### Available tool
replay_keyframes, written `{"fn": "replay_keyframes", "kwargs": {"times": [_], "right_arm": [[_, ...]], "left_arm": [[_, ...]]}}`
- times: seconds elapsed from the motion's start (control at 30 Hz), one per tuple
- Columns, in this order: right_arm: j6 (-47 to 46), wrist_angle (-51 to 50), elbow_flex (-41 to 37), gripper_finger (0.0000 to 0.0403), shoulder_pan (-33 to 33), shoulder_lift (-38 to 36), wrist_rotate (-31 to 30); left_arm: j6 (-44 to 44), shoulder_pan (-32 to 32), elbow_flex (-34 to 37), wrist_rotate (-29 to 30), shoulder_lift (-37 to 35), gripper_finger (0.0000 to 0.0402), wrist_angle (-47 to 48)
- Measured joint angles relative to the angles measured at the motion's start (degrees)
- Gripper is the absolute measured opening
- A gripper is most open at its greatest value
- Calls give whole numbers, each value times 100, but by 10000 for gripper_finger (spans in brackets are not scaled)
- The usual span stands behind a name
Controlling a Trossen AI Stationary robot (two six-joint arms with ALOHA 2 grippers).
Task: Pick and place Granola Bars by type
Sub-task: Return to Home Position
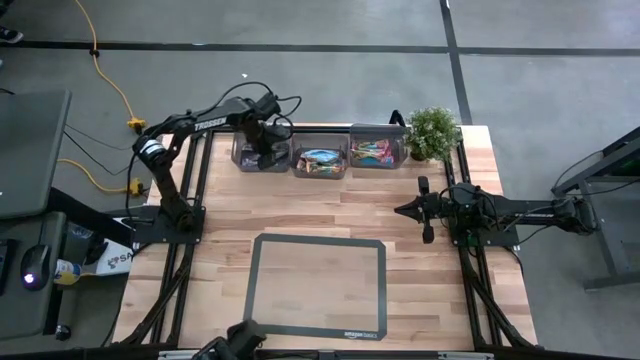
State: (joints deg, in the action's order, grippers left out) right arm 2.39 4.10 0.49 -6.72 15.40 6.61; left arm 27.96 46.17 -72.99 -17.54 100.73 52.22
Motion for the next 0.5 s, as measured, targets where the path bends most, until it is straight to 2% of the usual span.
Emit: {"fn": "replay_keyframes", "kwargs": {"times": [0.17,0.33,0.5], "right_arm": [[0,0,1,0,2,0,0],[0,0,0,0,0,0,0],[0,0,0,0,0,0,1]], "left_arm": [[-30,-54,0,475,-620,186,-253],[-336,-41,0,508,-1398,182,-528],[-487,-45,0,118,-2179,128,-552]]}}
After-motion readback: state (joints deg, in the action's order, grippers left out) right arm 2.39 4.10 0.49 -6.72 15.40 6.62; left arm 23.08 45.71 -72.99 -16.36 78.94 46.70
